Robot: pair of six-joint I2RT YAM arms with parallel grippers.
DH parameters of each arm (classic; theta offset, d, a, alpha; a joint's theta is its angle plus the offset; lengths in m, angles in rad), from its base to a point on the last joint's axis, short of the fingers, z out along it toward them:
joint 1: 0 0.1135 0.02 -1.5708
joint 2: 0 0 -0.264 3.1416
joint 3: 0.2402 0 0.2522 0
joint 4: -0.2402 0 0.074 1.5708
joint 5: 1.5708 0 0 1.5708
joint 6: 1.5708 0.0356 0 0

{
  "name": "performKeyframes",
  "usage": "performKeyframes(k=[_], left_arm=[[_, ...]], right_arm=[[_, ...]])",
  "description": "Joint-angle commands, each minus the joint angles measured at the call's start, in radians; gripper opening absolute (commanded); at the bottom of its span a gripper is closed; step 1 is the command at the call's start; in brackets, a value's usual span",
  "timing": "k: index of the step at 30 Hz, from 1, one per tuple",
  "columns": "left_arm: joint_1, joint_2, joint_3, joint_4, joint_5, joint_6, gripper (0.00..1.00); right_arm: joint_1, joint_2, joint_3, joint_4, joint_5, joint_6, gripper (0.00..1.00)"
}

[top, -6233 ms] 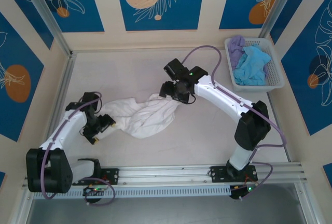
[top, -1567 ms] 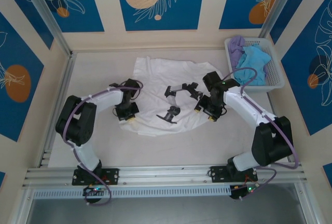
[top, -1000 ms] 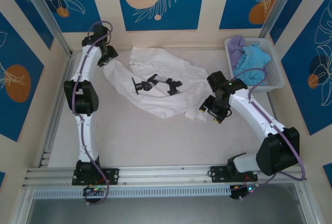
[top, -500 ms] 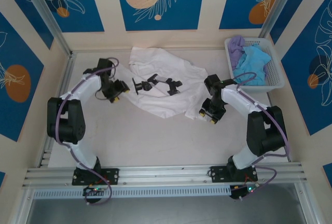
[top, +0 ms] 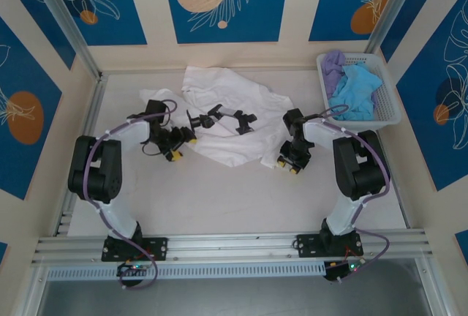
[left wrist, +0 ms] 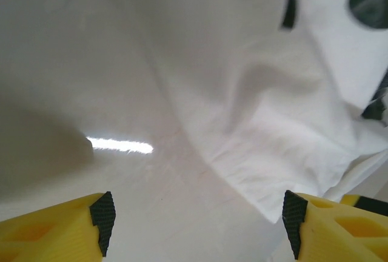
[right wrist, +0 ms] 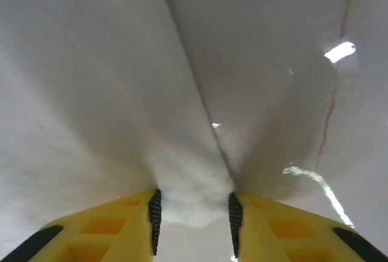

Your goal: Fold and stack the t-shirts

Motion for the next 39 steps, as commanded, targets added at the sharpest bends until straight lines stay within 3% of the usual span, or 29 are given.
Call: performKeyframes(k=[1, 7, 13, 15, 19, 26, 30, 31, 34, 36, 37, 39], left_arm=[[-0.008, 0.055, 0.080, -0.021, 0.006, 0.026, 0.73], [-0.047, 0.091, 0.101, -0.023, -0.071, 0.019, 0.64], [-0.093, 0.131, 0.082, -0.009, -0.177, 0.010, 0.46], [-0.094, 0.156, 0.093, -0.022, -0.189, 0.023, 0.37], [-0.094, 0.176, 0.168, -0.095, -0.226, 0.043, 0.00], [-0.112, 0.057, 0.458, -0.460, -0.464, 0.151, 0.00], [-0.163, 0.193, 0.717, -0.577, -0.512, 0.166, 0.00], [-0.184, 0.252, 0.799, -0.595, -0.519, 0.157, 0.03], [-0.238, 0.492, 1.110, -0.697, -0.509, 0.144, 0.26], [-0.267, 0.687, 1.401, -0.820, -0.501, 0.140, 0.52], [-0.279, 0.782, 1.547, -0.876, -0.495, 0.138, 0.59], [-0.286, 0.881, 1.718, -0.923, -0.475, 0.113, 0.62]], right_arm=[[0.001, 0.031, -0.008, 0.009, 0.026, 0.000, 0.29], [0.009, 0.013, 0.010, -0.039, 0.053, 0.030, 0.08], [0.082, -0.129, 0.070, -0.215, 0.116, 0.053, 0.00], [0.093, -0.173, 0.090, -0.285, 0.125, 0.060, 0.00], [0.091, -0.290, 0.112, -0.332, 0.094, 0.051, 0.00], [0.009, -0.426, 0.167, -0.333, -0.026, -0.008, 0.00], [-0.037, -0.418, 0.179, -0.313, -0.068, -0.037, 0.00], [-0.048, -0.412, 0.182, -0.321, -0.052, -0.034, 0.00], [-0.087, -0.402, 0.172, -0.354, -0.006, 0.002, 0.00], [-0.119, -0.401, 0.151, -0.361, -0.012, 0.022, 0.00], [-0.137, -0.402, 0.140, -0.359, -0.017, 0.019, 0.00], [-0.164, -0.397, 0.128, -0.358, -0.015, 0.014, 0.00]])
